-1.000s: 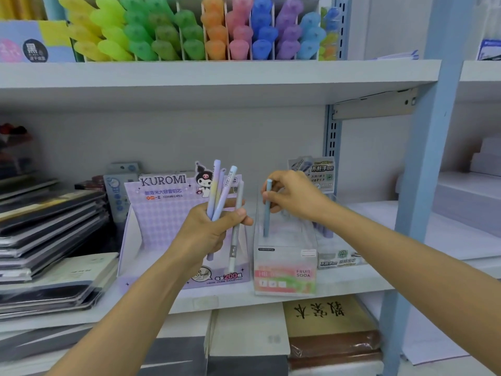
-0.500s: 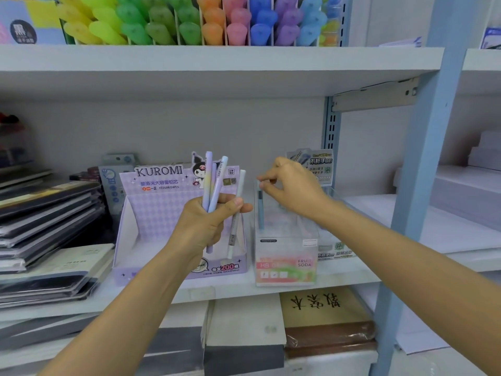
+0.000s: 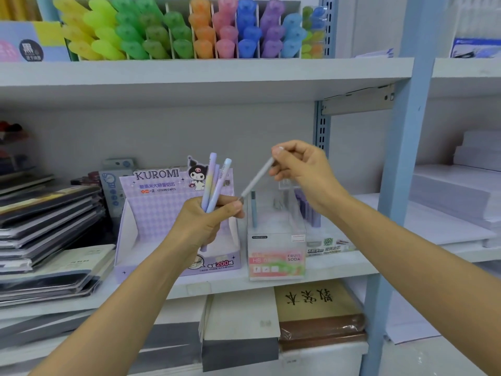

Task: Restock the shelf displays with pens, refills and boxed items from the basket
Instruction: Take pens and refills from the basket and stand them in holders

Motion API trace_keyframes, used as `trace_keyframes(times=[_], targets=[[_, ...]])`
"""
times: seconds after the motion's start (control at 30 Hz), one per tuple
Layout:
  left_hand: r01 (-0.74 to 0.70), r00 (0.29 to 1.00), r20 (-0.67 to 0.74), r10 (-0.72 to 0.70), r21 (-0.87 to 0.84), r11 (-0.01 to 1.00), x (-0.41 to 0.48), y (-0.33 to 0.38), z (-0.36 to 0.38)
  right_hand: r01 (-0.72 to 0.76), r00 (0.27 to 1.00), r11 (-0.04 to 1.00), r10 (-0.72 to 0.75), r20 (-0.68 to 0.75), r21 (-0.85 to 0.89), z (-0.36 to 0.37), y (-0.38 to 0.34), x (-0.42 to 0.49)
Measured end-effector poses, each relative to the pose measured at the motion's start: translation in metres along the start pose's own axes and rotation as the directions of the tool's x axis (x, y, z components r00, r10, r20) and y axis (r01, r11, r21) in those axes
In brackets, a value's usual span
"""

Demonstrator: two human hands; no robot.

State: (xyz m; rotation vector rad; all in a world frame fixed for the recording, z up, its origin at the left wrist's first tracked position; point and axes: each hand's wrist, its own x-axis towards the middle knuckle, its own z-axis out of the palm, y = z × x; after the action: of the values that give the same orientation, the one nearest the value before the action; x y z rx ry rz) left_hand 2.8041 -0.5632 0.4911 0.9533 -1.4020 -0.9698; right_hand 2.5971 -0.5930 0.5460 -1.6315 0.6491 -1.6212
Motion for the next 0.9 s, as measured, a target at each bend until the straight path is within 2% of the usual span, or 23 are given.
trace_keyframes(times=[0.07, 0.17, 0.23, 0.3, 0.37, 0.43, 0.53, 0.63, 0.73, 0.9], targets=[[0.008, 0.998, -0.058, -0.010, -0.039, 0.999, 0.001, -0.001, -0.003, -0.034, 0.999, 0.999, 0.034, 0.001, -0.032, -0.011, -0.001, 0.001], [-0.017, 0.983, -0.183, -0.008, -0.133, 0.991, 0.006, 0.001, -0.004, -0.128, 0.976, 0.974, 0.157, 0.153, -0.187, -0.026, -0.002, -0.005], [-0.055, 0.971, -0.239, -0.001, -0.227, 0.972, 0.008, 0.004, -0.002, -0.112, 0.933, 0.924, 0.224, 0.282, -0.366, -0.035, -0.001, -0.012], [-0.108, 0.971, -0.236, 0.036, -0.299, 0.948, 0.009, 0.009, 0.004, -0.053, 0.889, 0.877, 0.259, 0.377, -0.478, -0.034, -0.002, -0.019], [-0.160, 0.976, -0.191, 0.101, -0.321, 0.933, 0.008, 0.013, 0.013, -0.017, 0.870, 0.884, 0.244, 0.429, -0.468, -0.027, -0.004, -0.024], [-0.209, 0.974, -0.145, 0.175, -0.268, 0.941, 0.006, 0.016, 0.023, 0.001, 0.866, 0.911, 0.206, 0.456, -0.412, -0.021, -0.006, -0.026], [-0.216, 0.968, -0.162, 0.189, -0.169, 0.962, 0.003, 0.021, 0.034, 0.022, 0.851, 0.902, 0.209, 0.481, -0.430, -0.017, -0.007, -0.026], [-0.210, 0.964, -0.179, 0.195, -0.073, 0.975, 0.004, 0.024, 0.037, 0.064, 0.912, 0.900, 0.123, 0.392, -0.431, -0.014, -0.003, -0.022], [-0.255, 0.953, -0.166, 0.254, 0.017, 0.967, 0.005, 0.024, 0.042, 0.084, 0.964, 0.949, -0.001, 0.265, -0.303, -0.009, -0.004, -0.015], [-0.311, 0.948, -0.052, 0.313, 0.034, 0.950, 0.007, 0.024, 0.051, 0.102, 0.938, 0.939, 0.020, 0.346, -0.329, 0.003, -0.008, -0.007]])
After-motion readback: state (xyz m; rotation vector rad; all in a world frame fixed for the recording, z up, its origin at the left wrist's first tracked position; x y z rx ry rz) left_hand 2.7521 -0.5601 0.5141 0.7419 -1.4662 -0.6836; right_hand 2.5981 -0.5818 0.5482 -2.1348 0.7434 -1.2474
